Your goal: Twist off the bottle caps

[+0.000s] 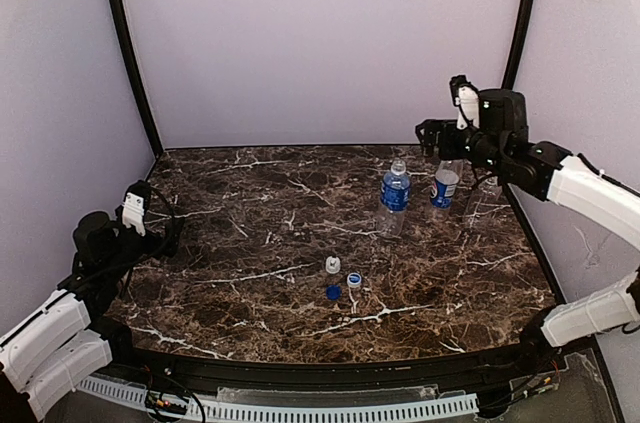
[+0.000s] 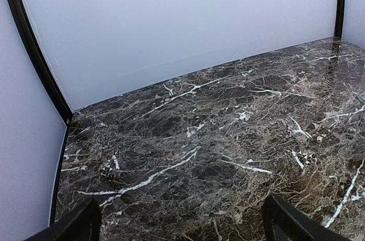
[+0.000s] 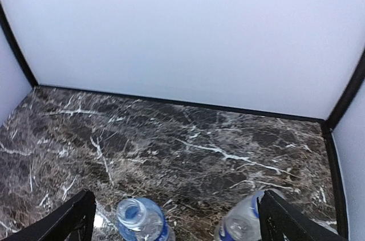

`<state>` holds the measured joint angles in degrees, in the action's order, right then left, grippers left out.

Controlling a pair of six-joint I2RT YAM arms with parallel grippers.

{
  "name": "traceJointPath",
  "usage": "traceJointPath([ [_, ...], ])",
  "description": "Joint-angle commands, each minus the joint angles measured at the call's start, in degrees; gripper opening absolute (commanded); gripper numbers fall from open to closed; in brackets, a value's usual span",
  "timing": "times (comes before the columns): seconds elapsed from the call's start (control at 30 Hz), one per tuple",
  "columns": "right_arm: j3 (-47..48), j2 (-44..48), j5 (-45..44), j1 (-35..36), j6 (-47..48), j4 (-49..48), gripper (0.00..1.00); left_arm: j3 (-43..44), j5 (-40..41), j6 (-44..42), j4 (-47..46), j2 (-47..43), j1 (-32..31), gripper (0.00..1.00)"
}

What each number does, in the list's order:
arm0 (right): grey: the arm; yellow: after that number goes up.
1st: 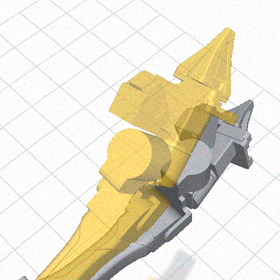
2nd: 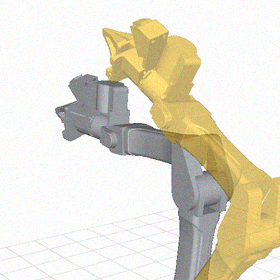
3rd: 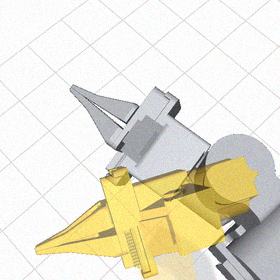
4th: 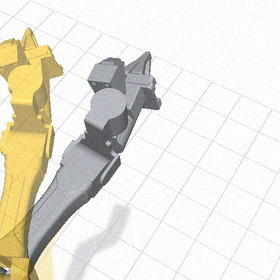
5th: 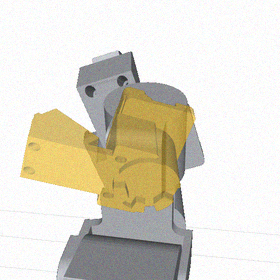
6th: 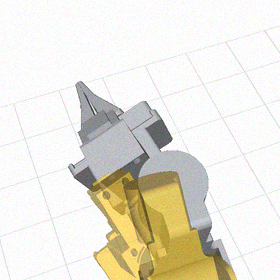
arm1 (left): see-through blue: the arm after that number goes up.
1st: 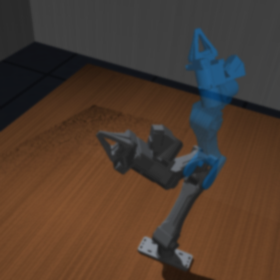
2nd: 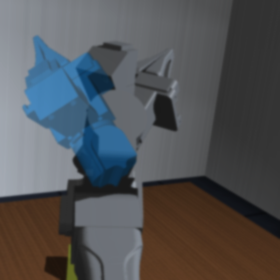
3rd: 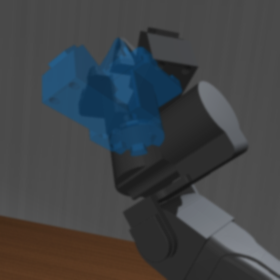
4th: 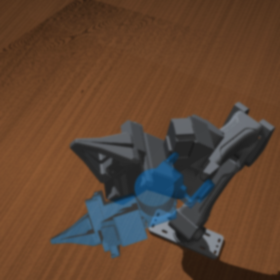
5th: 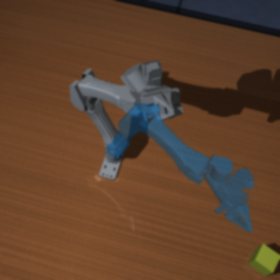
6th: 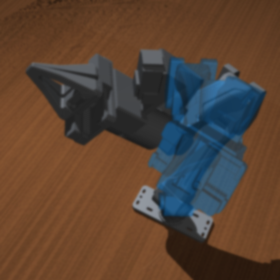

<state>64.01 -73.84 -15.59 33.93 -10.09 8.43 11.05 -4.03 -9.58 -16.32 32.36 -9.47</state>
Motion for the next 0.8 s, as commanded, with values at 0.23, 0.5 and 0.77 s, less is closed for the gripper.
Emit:
traceJointPath([
  [0.23,-32.1,29.5,-0.6,-17.2,-17.7,9.4,0.99,-3.0,0.2,1.7,-2.6,1.0,2.2,0.99],
  [0.5,-45.1,38.1,-13.4,-18.1,-24.9,3.8,0.99,-3.2,2.1,5.6,-1.1,1.8,7.5,0.99],
  [0.77,-46.7,39.7,-20.4,-18.1,-31.1,5.1,0.99,-3.5,-1.1,5.2,0.1,1.6,11.9,0.99],
])
